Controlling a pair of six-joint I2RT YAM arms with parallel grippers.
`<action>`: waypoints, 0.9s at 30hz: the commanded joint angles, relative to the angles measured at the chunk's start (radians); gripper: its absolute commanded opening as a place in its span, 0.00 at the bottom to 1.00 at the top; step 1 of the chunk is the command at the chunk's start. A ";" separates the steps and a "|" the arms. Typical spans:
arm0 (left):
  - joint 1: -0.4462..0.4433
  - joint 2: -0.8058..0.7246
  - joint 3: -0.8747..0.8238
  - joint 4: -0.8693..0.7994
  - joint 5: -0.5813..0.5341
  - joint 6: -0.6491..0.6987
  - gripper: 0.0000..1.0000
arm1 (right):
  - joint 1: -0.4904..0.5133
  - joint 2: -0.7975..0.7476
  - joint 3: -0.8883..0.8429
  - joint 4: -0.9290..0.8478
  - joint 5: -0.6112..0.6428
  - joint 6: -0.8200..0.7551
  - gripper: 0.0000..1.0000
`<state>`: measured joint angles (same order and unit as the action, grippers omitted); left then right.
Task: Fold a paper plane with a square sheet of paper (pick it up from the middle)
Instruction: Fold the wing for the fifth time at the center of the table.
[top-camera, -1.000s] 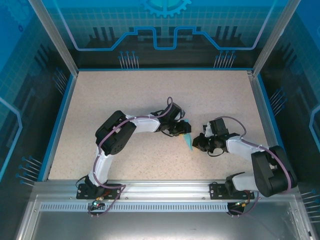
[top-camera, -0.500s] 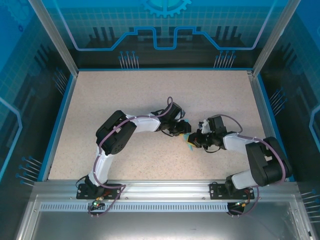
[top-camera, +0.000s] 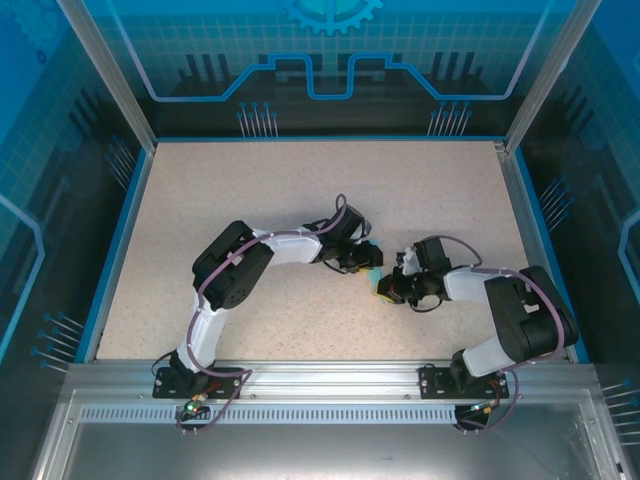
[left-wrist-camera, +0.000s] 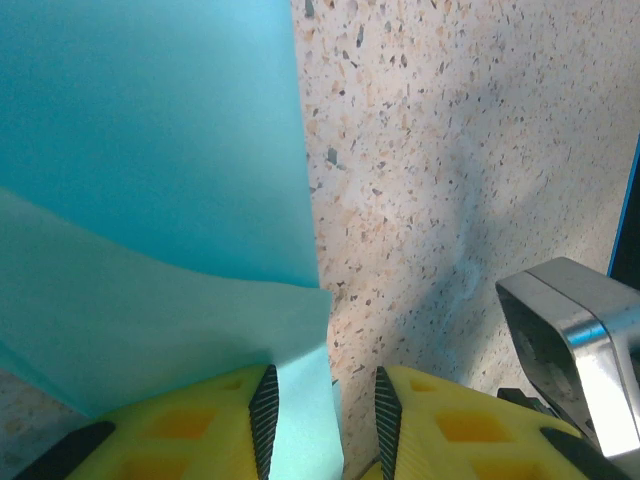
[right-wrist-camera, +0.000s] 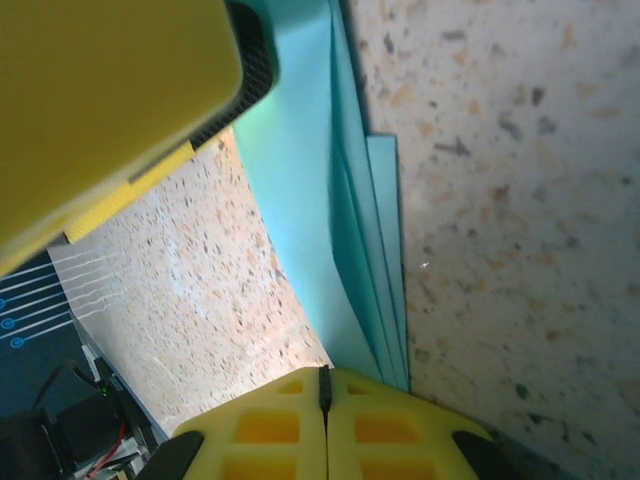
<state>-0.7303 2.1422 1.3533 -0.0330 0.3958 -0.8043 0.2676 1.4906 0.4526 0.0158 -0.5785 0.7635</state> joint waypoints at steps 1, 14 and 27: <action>0.007 0.047 0.005 -0.082 -0.015 0.031 0.35 | -0.010 -0.010 -0.060 -0.148 0.036 -0.043 0.05; 0.007 0.053 0.008 -0.086 -0.012 0.032 0.35 | -0.037 -0.219 -0.048 -0.215 0.006 -0.058 0.10; 0.007 0.063 0.018 -0.084 -0.001 0.019 0.34 | 0.032 -0.117 0.083 -0.147 0.005 -0.026 0.11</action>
<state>-0.7296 2.1479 1.3613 -0.0483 0.4171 -0.8051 0.2764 1.3334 0.5018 -0.1219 -0.5831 0.7361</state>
